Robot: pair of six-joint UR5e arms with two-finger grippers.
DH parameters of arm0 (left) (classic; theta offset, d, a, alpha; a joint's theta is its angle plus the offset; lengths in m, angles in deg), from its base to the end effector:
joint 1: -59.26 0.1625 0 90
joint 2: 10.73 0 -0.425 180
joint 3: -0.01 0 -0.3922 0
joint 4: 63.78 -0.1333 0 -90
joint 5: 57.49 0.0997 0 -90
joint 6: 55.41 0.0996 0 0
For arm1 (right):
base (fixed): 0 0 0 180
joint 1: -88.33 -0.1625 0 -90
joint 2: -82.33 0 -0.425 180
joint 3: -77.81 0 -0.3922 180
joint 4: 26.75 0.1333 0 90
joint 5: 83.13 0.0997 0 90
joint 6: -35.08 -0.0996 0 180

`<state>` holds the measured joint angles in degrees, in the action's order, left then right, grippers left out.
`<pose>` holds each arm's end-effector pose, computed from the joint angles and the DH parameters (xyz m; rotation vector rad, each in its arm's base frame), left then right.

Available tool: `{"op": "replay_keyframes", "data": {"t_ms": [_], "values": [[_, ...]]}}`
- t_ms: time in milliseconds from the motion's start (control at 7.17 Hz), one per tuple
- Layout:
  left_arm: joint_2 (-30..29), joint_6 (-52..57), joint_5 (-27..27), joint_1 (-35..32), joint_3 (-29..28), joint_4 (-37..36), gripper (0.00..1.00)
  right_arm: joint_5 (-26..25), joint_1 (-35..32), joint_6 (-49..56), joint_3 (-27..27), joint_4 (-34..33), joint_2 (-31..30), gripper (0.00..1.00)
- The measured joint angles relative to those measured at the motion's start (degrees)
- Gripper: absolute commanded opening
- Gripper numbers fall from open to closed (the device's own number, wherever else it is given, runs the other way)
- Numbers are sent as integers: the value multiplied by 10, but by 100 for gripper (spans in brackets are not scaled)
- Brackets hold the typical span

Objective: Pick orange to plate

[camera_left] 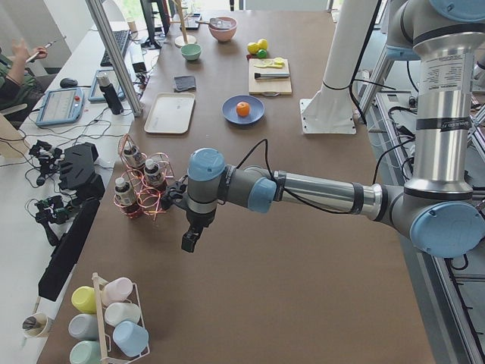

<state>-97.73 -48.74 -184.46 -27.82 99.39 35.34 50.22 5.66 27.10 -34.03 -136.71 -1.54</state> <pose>-0.0486 -0.4880 0.5934 0.2826 0.6339 0.2479 0.0005 -0.5048 0.4590 0.0313 -0.7663 -0.0421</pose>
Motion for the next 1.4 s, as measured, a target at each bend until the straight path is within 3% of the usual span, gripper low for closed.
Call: {"op": "replay_keyframes", "data": {"t_ms": [419,837,1395], "values": [[41,2,-6,-4,-16,12,98,-14,-88,88,63,5,-40,100],[90,-3,-14,-14,-13,57,98,-15,-99,87,86,72,-94,100],[98,-4,-52,-29,-15,64,98,-13,-101,86,126,142,-109,100]]}}
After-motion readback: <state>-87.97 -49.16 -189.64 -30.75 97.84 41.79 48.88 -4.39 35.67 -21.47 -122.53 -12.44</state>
